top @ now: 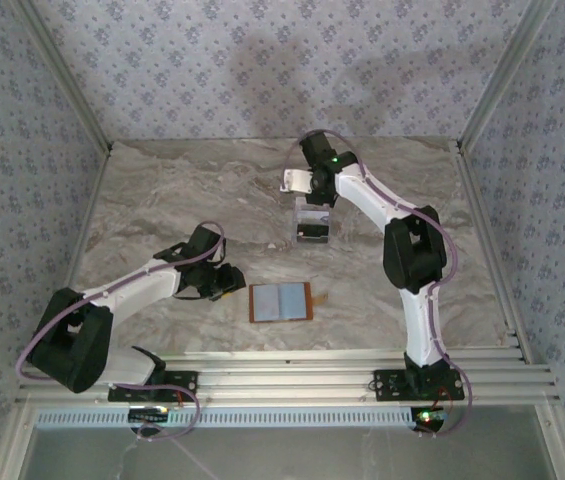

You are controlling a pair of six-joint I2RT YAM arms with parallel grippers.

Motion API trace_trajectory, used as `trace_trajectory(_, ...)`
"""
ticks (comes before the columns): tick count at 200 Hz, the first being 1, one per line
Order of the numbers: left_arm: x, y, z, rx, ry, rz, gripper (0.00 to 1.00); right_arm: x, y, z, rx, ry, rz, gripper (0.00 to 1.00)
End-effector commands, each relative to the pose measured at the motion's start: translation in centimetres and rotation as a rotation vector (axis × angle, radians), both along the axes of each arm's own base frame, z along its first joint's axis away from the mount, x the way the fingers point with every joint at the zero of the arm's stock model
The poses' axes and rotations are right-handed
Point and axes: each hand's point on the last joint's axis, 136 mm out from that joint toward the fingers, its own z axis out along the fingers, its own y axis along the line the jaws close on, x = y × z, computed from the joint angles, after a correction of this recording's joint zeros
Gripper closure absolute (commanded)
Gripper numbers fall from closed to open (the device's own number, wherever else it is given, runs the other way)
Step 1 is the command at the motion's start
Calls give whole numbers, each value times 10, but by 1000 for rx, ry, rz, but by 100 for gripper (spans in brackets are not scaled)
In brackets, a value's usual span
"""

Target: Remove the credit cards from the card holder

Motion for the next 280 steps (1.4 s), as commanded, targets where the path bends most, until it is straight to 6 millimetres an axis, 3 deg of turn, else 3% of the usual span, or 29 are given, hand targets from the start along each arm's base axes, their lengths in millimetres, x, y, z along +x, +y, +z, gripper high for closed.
trace_trajectory(1,1,1,5,-13,-10,12,62,10,3,19,58,-71,-37,72)
trace_trajectory(53,-2,3,6,-12,-11,13,62,6,1,-11,12,-18,-39,72)
trace_trajectory(149,-3,2,7,-17,-7,8,61,-21,-11,-39,-47,110,-24,73)
trace_trajectory(203,-2,1,7,-22,-10,7,61,-20,-9,-18,-16,76,-29,74)
trace_trajectory(243,0,0,9,-24,-12,8,61,1,-3,4,50,-29,-60,73)
trace_trajectory(280,0,0,9,-22,-14,8,61,8,0,-4,45,-29,-60,72)
